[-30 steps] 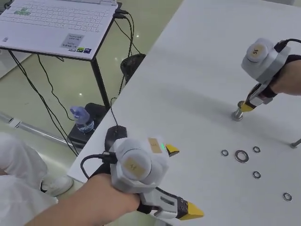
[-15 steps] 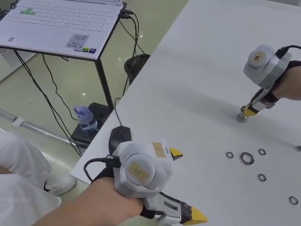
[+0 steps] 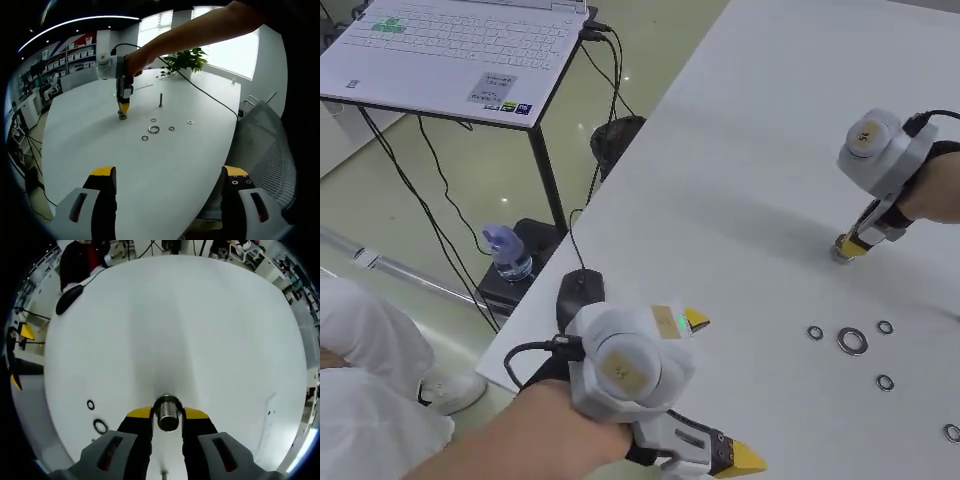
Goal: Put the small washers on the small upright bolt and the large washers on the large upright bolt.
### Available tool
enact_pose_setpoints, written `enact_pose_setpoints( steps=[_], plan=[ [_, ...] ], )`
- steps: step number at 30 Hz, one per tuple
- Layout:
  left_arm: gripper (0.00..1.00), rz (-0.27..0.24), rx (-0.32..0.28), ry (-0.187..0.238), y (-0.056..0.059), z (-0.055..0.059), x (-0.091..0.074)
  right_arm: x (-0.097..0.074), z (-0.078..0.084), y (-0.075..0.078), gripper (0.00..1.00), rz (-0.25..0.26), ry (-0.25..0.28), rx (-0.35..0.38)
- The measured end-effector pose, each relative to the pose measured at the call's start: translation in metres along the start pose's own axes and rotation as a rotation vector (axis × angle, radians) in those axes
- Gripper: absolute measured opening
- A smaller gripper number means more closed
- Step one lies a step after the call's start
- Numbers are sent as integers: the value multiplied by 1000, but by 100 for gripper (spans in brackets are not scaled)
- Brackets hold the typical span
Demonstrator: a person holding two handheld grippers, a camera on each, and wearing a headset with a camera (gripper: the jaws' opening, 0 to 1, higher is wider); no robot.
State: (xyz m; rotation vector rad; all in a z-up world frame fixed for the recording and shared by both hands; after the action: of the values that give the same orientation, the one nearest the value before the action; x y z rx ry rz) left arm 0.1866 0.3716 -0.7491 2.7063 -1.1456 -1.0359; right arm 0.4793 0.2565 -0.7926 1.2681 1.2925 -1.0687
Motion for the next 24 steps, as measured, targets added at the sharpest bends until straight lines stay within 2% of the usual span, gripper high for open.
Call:
enact_pose_setpoints(
  steps=[5,13,24],
  plan=[
    [87,-7,-1,7,-2,-1,1,6,0,4,22,6,-8,-13],
    [86,-19,8,3,-2,-1,2,14,1,-2,22,3,-15,-1],
    [86,-22,17,15,-2,-7,6,11,-2,-9,22,5,-7,6]
  ],
)
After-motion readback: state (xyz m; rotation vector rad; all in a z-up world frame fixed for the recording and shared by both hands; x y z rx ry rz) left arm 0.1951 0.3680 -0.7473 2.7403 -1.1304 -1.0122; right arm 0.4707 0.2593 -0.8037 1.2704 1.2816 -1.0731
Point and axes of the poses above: the centre of the closed fingertips' face, and the gripper's own axes: x roughly forward along the fingers, y roughly to its right, z roughly out of its underside, the point moved 6 cm from there along -x, roughly backward along the fingers, and after that the axes turned 12 degrees about -x, right-handed, at the moved point
